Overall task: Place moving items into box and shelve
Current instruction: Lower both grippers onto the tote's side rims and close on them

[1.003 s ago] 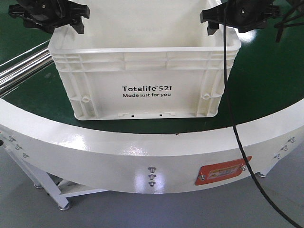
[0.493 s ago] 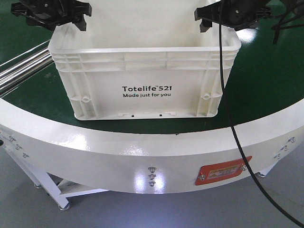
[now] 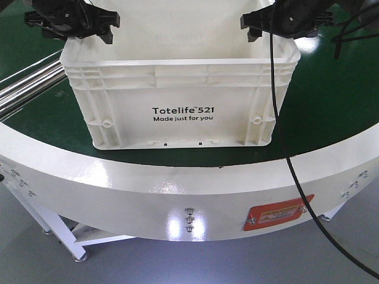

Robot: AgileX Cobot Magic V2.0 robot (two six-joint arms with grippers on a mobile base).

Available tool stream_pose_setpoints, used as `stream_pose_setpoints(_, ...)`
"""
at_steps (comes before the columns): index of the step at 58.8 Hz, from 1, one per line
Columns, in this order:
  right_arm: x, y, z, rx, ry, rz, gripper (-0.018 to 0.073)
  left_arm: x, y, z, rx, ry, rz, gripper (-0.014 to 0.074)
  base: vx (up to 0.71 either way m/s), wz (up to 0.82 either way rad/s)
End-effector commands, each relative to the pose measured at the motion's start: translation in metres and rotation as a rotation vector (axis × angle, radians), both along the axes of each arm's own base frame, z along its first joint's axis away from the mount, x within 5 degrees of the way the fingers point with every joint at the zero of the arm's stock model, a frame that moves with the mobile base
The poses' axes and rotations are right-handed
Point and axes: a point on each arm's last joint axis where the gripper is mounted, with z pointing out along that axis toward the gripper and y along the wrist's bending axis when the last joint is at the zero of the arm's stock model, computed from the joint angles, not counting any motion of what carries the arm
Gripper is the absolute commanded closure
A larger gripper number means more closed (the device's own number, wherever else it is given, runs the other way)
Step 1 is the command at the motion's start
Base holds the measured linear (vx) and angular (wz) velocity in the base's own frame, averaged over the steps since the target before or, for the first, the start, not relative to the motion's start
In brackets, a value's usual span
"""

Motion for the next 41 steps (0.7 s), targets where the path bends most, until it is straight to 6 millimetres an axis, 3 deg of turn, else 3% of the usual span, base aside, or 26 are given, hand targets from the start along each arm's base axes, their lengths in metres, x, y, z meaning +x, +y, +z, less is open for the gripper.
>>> stream_pose_setpoints(1,-0.0070,-0.0042,0.0425,0.010,-0.158,0.010,0.0003,-0.0105,-0.0006,0.0411,-0.036,-0.142,-0.001,0.0005,0.00,0.00)
stream_pose_setpoints(13,-0.0073,-0.0042,0.0421,0.010,-0.153,0.010,0.0016,-0.0106,-0.0006,0.0410,-0.035,-0.140,-0.001,0.0005,0.00,0.00)
stream_pose_setpoints(22,-0.0076,-0.0043,0.0418,0.009,-0.149,0.010,0.0088,-0.0104,-0.0006,0.0412,-0.036,-0.143,-0.001,0.0023,0.00,0.00)
stream_pose_setpoints(41,-0.0081,-0.0044,0.0430,0.009,-0.152,0.010,0.0287,-0.0096,-0.0008,0.0419,-0.038,-0.155,-0.001,0.0209,0.00,0.00)
